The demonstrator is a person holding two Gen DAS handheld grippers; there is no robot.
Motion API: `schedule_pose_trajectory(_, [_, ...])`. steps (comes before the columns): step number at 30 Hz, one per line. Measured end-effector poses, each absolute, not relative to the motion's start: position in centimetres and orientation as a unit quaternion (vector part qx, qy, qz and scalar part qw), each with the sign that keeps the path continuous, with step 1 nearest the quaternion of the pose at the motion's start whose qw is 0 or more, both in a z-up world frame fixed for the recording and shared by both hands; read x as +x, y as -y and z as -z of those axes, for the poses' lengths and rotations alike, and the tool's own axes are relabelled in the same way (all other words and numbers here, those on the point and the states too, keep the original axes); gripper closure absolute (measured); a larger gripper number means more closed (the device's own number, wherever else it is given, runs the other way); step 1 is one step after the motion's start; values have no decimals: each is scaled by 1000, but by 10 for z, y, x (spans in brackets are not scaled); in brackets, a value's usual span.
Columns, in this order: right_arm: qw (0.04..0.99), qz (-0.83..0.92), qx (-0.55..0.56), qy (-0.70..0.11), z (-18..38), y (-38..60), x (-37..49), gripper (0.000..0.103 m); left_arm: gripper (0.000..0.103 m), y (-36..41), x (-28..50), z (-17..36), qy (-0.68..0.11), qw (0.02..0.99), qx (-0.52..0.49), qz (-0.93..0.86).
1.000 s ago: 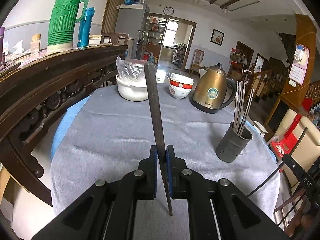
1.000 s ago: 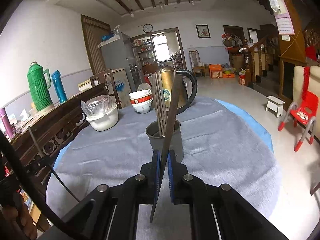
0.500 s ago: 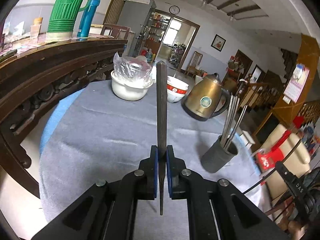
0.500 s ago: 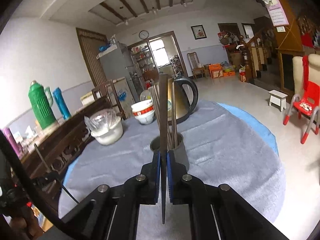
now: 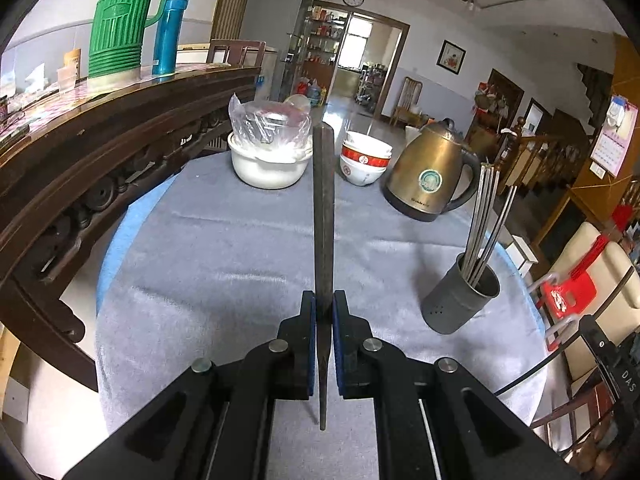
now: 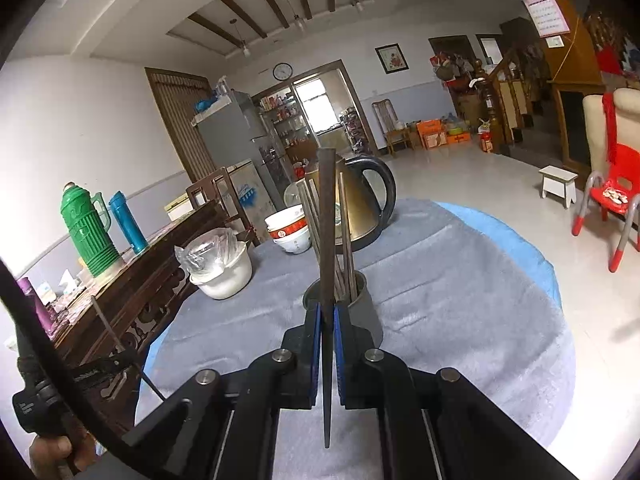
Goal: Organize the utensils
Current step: 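Lift both chopsticks upright and carry them above the grey metal cup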
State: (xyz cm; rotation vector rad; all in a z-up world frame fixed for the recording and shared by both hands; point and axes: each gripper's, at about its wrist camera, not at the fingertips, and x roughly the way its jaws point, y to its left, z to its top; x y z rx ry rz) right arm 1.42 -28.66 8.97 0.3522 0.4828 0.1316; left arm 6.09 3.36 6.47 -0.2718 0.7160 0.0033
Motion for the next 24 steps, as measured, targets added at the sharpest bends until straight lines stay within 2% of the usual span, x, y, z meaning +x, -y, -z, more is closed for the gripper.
schedule_pose_trajectory(24, [951,-69,180,-242,-91,287,15,96,95,-35,63,-66,-351,926,-142,5])
